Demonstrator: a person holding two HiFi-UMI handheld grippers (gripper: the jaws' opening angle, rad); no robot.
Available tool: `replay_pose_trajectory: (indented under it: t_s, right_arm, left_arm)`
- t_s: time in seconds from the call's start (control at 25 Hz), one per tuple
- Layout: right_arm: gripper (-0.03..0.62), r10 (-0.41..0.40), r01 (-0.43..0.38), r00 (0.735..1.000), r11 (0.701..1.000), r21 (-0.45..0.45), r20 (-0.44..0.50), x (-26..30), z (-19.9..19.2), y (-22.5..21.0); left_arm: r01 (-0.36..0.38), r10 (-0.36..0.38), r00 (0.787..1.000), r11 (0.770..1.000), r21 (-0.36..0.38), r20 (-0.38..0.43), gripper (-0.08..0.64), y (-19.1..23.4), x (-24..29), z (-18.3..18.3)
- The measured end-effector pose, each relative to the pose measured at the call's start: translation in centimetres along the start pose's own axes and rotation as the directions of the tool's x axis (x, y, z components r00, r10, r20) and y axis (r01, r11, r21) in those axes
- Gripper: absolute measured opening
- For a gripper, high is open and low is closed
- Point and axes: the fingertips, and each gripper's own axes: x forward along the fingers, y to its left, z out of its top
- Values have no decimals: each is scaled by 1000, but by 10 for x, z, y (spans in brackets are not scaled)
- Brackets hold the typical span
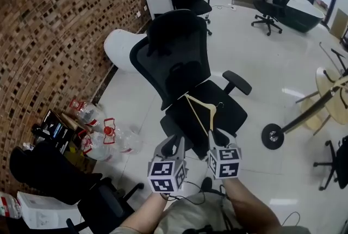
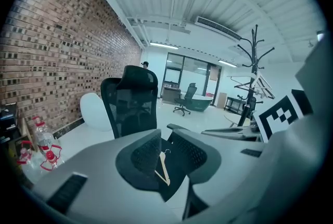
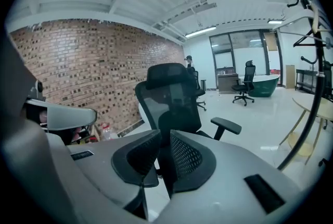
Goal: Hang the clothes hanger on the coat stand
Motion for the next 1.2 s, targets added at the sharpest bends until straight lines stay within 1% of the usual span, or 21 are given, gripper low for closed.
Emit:
replay_pose_trajectory:
  t_s: [0.08,0.2,0.36,0.44,0.52,0.64,0.72,0.76,0.84,1.0,1.04,1.08,1.2]
  right_arm:
    - [58,3,-3,1000,1000,2,2,37,16,-18]
    - [58,-22,22,1000,1000,14,3,91,38,-43]
    - [58,-51,51,999,998,29,2,104,47,-65]
    - [58,-72,72,997,997,34,2,135,57,-70]
    - [58,-109,109,994,993,41,0,182,73,-76]
    - [58,-179,180,984,982,58,-15,230,84,-89]
    - [58,-216,217,976,974,71,-28,243,83,-92]
    - [58,-230,232,973,970,76,-34,248,83,-93]
    - [80,-256,259,966,962,88,-44,261,83,-94]
    - [80,-309,315,948,945,91,-71,287,80,-104]
    - [80,-320,326,944,941,93,-79,293,79,-108]
    - [97,-327,335,941,937,96,-86,299,78,-112]
    - [100,-338,348,935,933,94,-110,316,76,-128]
  left_arm:
    - [10,-10,1000,1000,5,-4,78,7,45,14]
    - [37,-36,999,999,14,-13,78,25,107,36]
    - [55,-54,998,998,31,-15,78,20,136,49]
    - [75,-75,997,996,38,-11,78,38,167,62]
    - [110,-109,994,992,54,-11,67,67,214,81]
    - [173,-170,984,982,82,-45,36,93,269,91]
    - [197,-190,979,976,97,-75,15,103,289,89]
    - [205,-196,977,973,105,-85,15,109,297,89]
    - [223,-212,972,968,114,-98,15,120,311,92]
    - [260,-245,961,958,121,-127,15,136,343,95]
    - [268,-251,958,955,124,-136,14,139,351,94]
    - [273,-254,956,953,130,-145,15,141,360,95]
    - [284,-262,952,949,139,-156,15,141,389,100]
